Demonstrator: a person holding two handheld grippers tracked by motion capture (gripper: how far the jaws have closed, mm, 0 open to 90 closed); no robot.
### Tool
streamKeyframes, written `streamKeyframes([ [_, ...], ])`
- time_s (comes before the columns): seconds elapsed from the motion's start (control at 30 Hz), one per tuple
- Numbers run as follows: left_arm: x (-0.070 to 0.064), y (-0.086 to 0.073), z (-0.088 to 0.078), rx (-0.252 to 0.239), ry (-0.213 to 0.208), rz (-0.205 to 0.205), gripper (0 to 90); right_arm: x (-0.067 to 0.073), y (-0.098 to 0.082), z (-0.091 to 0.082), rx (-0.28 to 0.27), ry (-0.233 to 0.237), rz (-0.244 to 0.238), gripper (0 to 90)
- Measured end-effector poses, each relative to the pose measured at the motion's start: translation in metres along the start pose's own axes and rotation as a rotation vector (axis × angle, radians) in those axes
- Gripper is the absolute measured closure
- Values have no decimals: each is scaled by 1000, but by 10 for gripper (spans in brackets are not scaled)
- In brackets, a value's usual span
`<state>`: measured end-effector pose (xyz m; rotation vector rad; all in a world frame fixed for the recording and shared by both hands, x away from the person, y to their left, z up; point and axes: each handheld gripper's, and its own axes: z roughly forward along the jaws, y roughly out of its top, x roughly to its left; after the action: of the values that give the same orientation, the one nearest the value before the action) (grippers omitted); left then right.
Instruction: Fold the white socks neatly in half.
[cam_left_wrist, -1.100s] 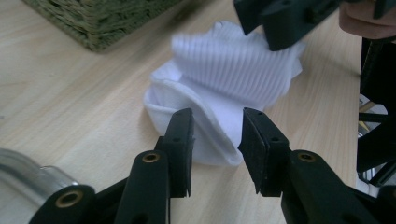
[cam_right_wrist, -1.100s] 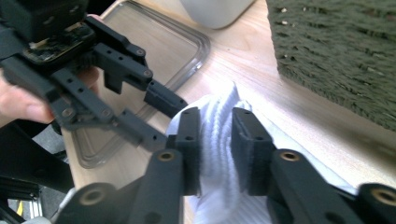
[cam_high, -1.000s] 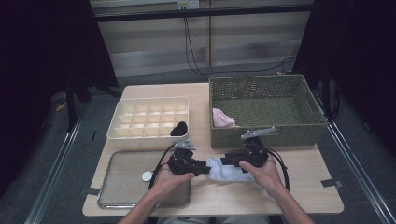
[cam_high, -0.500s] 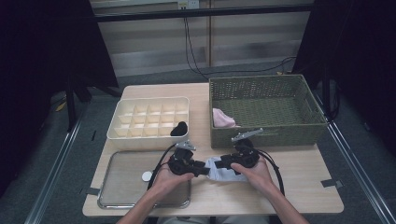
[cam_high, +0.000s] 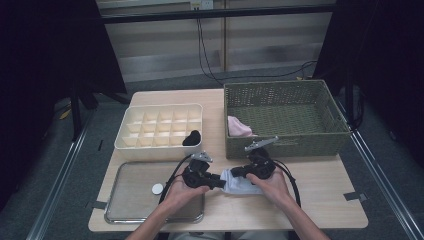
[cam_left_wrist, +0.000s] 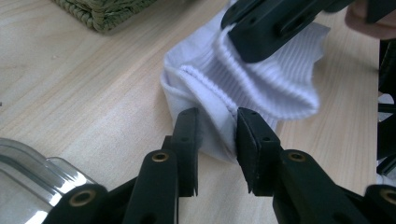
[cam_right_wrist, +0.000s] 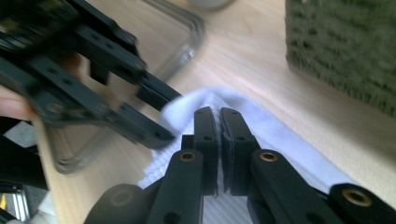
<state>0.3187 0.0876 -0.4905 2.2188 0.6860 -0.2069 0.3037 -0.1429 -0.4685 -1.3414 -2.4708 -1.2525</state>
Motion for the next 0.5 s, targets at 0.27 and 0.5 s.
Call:
streamKeyframes([
  [0.27,-3,-1,2,11,4,18,694,-7,-2,8,-9,21,29,856],
  [0.5,-8,-4,-1,17,-17,22,669,-5,-7,14,22,24,26,754],
])
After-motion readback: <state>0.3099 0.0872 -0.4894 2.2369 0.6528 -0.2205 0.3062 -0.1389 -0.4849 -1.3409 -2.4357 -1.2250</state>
